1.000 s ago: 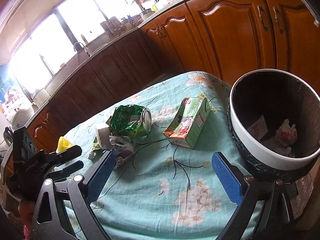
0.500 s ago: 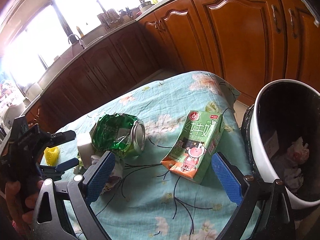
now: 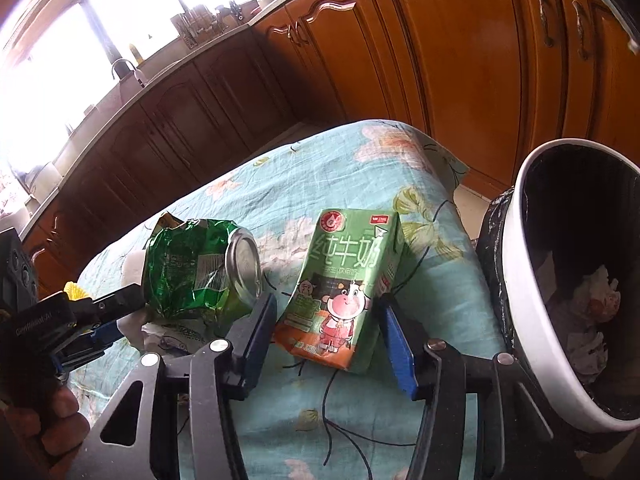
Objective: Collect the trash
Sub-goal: 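Grasp the white sponge with the left gripper while the right grasps the green milk carton, then carry sponge and carton over the bin and open both grippers to drop them, then move both tools back over the table toward the squeeze pouch and paper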
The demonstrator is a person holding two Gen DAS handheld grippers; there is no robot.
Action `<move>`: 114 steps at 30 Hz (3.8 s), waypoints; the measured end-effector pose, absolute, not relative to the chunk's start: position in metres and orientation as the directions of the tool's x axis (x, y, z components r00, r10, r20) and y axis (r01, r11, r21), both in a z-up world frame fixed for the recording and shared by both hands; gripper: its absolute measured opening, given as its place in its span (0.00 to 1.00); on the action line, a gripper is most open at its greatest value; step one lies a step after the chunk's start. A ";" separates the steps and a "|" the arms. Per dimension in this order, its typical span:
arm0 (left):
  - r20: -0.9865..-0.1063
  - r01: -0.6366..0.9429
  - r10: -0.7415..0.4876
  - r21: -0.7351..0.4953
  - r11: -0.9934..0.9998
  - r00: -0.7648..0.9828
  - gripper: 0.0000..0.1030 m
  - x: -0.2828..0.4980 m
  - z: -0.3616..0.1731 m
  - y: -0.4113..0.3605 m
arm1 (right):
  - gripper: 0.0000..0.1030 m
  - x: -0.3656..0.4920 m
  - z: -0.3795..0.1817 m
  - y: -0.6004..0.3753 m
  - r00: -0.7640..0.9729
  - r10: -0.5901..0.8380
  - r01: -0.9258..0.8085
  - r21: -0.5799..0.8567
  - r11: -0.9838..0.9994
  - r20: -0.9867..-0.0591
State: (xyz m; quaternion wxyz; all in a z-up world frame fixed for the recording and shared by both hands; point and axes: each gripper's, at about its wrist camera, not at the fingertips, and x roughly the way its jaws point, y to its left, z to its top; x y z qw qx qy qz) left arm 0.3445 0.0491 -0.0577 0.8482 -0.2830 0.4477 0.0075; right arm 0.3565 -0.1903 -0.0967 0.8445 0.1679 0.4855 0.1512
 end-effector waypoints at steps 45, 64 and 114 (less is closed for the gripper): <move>-0.739 0.264 -0.357 -0.247 0.932 0.571 0.46 0.266 0.000 -0.124 | 0.41 0.254 -0.036 -0.335 0.619 0.353 -0.019 0.437 0.899 -0.701; -0.766 0.391 -0.378 -0.179 0.903 0.521 0.46 0.352 -0.002 -0.212 | 0.41 0.282 -0.043 -0.397 0.658 0.296 0.070 0.447 0.892 -0.693; -0.742 0.141 -0.325 -0.301 0.943 0.586 0.71 0.286 -0.026 -0.112 | 0.88 0.260 -0.053 -0.365 0.652 0.401 0.055 0.568 0.821 -0.643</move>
